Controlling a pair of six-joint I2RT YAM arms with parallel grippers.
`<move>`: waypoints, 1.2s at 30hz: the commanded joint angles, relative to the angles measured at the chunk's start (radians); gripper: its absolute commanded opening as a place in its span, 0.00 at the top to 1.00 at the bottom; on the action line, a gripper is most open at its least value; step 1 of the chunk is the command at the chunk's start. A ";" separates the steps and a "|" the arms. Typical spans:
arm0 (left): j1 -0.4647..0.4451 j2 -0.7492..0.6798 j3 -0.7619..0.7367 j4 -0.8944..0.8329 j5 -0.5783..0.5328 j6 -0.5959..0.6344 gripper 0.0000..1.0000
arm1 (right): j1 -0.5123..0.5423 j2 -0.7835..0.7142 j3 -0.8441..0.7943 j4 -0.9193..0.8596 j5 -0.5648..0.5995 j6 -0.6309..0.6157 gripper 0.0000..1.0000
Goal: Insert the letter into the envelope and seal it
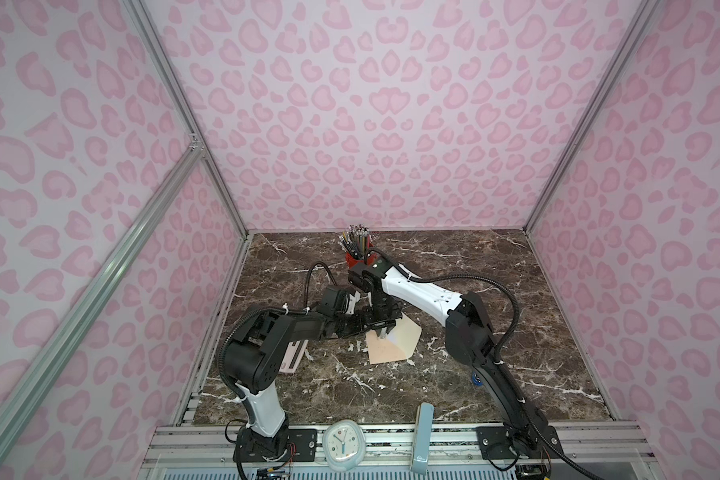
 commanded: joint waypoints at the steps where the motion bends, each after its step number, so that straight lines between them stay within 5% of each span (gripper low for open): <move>1: 0.001 0.010 -0.005 -0.070 -0.021 0.015 0.97 | 0.000 0.021 0.011 -0.024 -0.003 -0.006 1.00; 20: 0.009 0.015 -0.005 -0.085 0.001 0.032 0.97 | -0.003 0.102 0.032 -0.083 0.136 0.003 1.00; 36: 0.014 0.033 -0.005 -0.073 0.018 0.031 0.97 | -0.010 0.102 0.038 -0.079 0.133 0.001 1.00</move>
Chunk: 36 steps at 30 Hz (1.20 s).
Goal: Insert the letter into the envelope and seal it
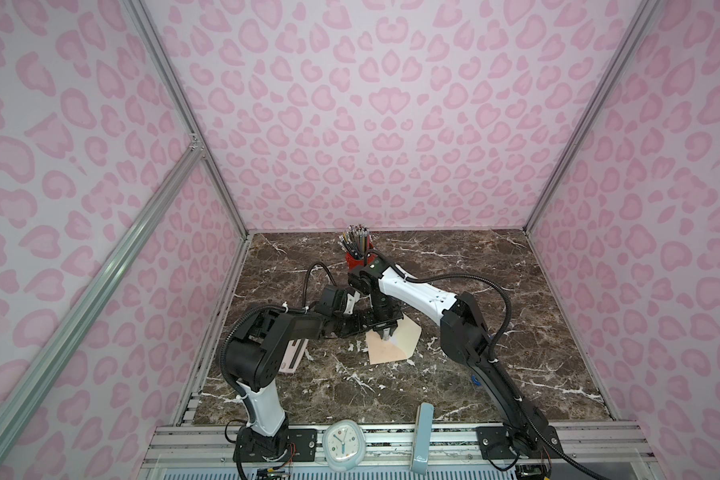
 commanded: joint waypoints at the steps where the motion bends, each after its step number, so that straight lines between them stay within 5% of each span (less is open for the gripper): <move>1: -0.002 0.016 -0.003 -0.087 -0.034 0.015 0.97 | 0.002 0.030 -0.002 0.012 0.091 -0.001 1.00; 19: -0.002 0.058 -0.008 -0.086 -0.044 0.022 0.97 | 0.010 -0.143 -0.026 -0.016 0.053 -0.013 1.00; 36: 0.000 0.041 -0.007 -0.097 -0.042 0.028 0.97 | 0.011 -0.009 0.069 0.001 -0.011 -0.015 1.00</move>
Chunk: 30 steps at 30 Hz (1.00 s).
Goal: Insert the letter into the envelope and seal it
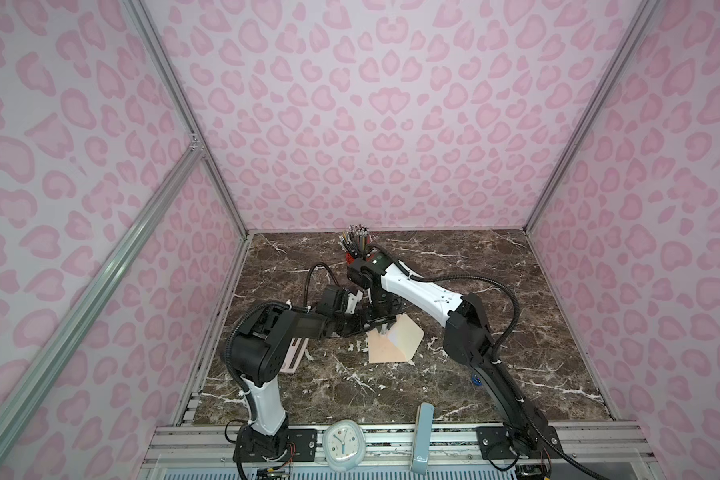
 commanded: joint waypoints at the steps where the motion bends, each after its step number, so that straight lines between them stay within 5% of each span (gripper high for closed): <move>1: 0.000 0.003 -0.008 -0.155 -0.086 0.022 0.97 | 0.001 0.026 0.008 -0.002 -0.016 0.000 1.00; 30: 0.008 -0.005 -0.008 -0.167 -0.078 0.031 0.97 | 0.003 0.106 -0.042 -0.013 0.081 0.011 1.00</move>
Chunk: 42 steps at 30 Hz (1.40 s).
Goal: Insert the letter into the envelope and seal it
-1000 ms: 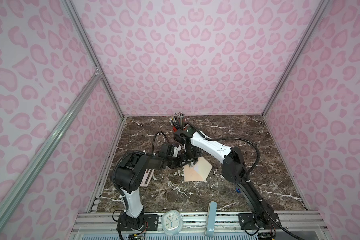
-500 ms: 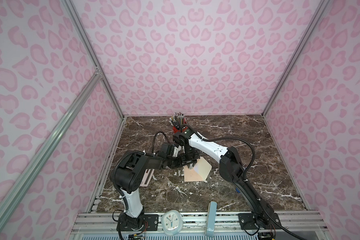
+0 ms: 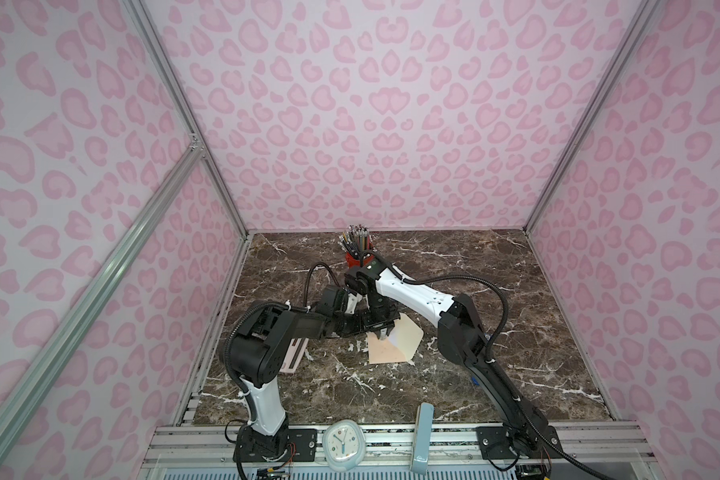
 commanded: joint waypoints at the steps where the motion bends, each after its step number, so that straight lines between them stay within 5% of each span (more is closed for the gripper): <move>1: 0.002 0.003 -0.009 -0.143 -0.075 0.015 0.97 | -0.002 0.045 -0.027 -0.003 0.085 0.011 1.00; 42: 0.006 0.012 -0.013 -0.135 -0.059 0.018 0.97 | -0.017 0.048 -0.010 -0.011 0.091 0.014 1.00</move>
